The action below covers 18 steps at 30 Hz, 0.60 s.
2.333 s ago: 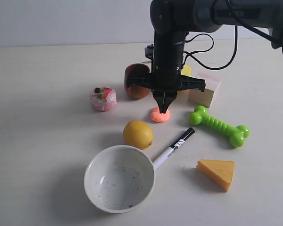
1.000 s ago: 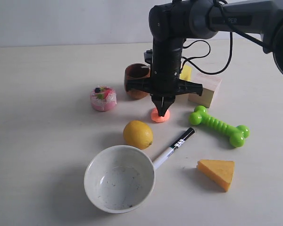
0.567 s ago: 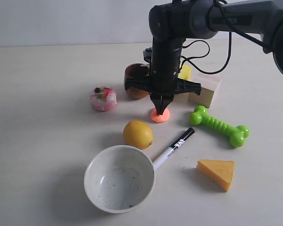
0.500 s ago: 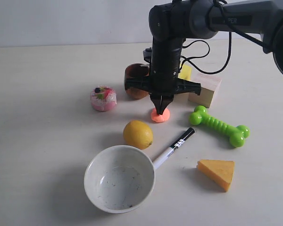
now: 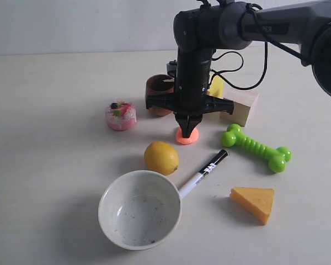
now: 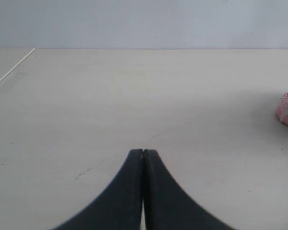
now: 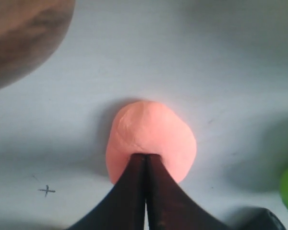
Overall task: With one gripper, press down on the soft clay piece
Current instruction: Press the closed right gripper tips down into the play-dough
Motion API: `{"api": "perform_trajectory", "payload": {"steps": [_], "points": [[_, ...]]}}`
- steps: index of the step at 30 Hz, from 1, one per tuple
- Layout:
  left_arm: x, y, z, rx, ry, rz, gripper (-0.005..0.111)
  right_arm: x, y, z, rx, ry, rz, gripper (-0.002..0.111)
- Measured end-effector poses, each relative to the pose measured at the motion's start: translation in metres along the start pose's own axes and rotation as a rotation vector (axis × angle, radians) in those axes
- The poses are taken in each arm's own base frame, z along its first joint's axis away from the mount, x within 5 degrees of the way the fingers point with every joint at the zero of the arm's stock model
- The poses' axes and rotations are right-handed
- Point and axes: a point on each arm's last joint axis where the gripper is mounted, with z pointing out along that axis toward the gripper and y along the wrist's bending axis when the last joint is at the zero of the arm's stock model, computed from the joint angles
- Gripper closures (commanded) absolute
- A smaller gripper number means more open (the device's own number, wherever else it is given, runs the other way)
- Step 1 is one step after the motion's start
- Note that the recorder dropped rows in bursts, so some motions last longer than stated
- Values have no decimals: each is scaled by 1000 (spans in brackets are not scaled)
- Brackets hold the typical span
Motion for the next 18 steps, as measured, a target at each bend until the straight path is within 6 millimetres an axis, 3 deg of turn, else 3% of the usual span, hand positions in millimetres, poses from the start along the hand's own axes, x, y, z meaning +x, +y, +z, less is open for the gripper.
{"api": "perform_trajectory", "payload": {"steps": [18], "points": [[0, 0, 0, 0, 0, 0, 107, 0, 0, 9, 7, 37, -20, 108]]}}
